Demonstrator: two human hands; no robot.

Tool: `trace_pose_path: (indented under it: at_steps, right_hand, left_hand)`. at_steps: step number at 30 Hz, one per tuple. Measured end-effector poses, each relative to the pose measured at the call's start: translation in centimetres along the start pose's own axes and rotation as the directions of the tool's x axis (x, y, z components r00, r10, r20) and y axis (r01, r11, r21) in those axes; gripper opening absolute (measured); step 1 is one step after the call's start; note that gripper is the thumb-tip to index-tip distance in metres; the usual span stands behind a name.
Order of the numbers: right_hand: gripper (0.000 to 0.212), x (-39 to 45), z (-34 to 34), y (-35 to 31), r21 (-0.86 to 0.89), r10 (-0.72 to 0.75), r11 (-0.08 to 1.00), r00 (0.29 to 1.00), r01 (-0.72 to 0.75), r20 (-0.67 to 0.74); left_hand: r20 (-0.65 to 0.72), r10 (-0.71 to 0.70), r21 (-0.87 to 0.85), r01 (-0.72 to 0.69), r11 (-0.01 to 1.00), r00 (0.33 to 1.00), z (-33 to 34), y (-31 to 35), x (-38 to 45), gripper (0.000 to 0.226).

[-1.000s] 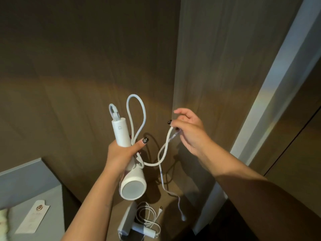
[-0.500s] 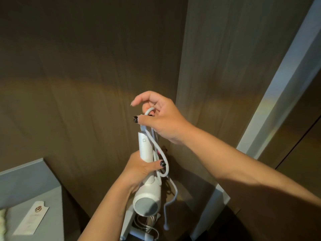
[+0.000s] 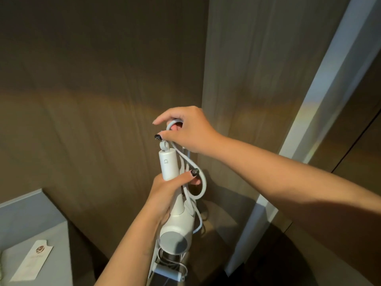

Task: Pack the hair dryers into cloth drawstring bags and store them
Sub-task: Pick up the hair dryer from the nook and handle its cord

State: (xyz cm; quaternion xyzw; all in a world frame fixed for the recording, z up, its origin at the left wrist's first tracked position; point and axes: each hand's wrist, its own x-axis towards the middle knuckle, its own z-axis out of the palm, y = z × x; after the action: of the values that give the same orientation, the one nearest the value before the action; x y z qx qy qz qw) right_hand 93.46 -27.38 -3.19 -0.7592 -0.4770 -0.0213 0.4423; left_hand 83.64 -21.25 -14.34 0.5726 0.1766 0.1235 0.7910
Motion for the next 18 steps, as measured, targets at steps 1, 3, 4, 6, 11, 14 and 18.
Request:
trace_pose_path:
  at_steps: [1, 3, 4, 6, 11, 14, 18]
  right_hand:
    - [0.018, 0.1, -0.2, 0.0, -0.004, 0.007, 1.000, 1.000, -0.007, -0.009]
    - [0.013, 0.1, -0.5, 0.0, -0.024, 0.010, 1.000, 0.999, -0.011, -0.035]
    - [0.010, 0.0, -0.6, 0.1, -0.040, 0.006, 0.999, 0.999, -0.008, -0.051]
    - [0.003, -0.1, -1.0, 0.3, -0.087, -0.019, 0.996, 0.997, 0.013, -0.077]
    - [0.009, -0.4, -2.0, 0.9, -0.278, -0.161, 0.950, 0.986, 0.143, -0.043]
    - [0.008, -0.7, -2.7, 0.7, -0.359, -0.247, 0.909, 0.968, 0.213, -0.051]
    - [0.012, -1.1, -3.9, 0.6, -0.368, -0.220, 0.913, 0.972, 0.178, -0.077]
  left_hand:
    - [-0.018, -0.004, -0.002, 0.004, 1.000, 1.000, 0.3, 0.0, 0.0, 0.034]
    - [-0.011, -0.021, -0.053, 0.020, 0.998, 1.000, 0.7, 0.2, -0.2, 0.041]
    - [0.004, -0.032, -0.086, 0.032, 0.996, 0.999, 1.0, 0.3, -0.3, 0.044]
    - [0.037, -0.051, -0.120, 0.056, 0.991, 0.998, 1.4, 0.4, -0.4, 0.042]
    - [0.109, -0.016, -0.307, 0.049, 0.951, 0.994, 2.1, 0.1, -0.9, 0.037]
    - [0.112, 0.006, -0.212, 0.018, 0.977, 0.994, 3.2, 0.3, -1.6, 0.042]
    - [0.049, 0.027, 0.060, -0.030, 0.998, 0.998, 5.0, 0.7, -2.7, 0.030]
